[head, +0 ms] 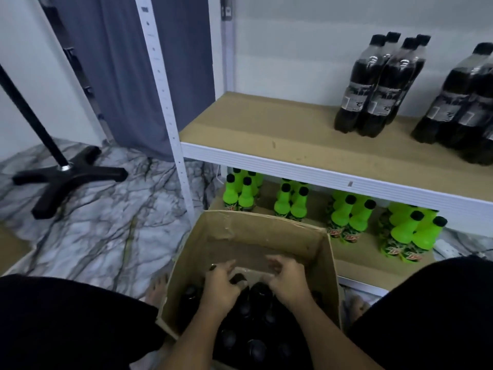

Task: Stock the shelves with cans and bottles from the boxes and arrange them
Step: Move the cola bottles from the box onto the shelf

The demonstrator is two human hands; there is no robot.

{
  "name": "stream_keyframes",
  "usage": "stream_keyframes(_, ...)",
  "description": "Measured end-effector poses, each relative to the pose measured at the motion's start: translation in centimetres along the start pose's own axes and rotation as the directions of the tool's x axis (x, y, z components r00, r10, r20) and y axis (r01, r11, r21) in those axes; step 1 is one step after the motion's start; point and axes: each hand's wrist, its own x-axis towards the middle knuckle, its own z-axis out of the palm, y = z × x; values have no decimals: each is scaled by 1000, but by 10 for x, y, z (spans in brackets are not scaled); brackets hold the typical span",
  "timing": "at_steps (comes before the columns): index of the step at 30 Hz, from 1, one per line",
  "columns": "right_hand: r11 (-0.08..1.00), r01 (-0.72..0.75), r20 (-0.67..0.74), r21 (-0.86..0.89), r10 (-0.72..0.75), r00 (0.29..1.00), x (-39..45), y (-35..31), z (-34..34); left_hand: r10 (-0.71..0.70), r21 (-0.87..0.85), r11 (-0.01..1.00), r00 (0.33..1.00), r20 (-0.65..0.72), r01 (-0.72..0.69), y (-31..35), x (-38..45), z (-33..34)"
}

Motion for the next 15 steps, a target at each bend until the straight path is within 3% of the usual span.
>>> stream_keyframes(3,992,-63,86,-110,73,994,-10,18,22,-8,75,997,1000,-8,9,-9,-5,10)
stream_keyframes(6,978,-93,33,-187,101,994,-13,23,37,3,130,992,1000,-28,0,-11,-2,18)
stream_keyframes(11,978,-84,-23,-192,81,996,-10,21,44,13,222,975,998,-55,0,-15,4,22)
stream_keyframes(15,984,-65,-30,-168,61,998,-9,26,44,36,180,984,995,-88,-20,-18,5,22)
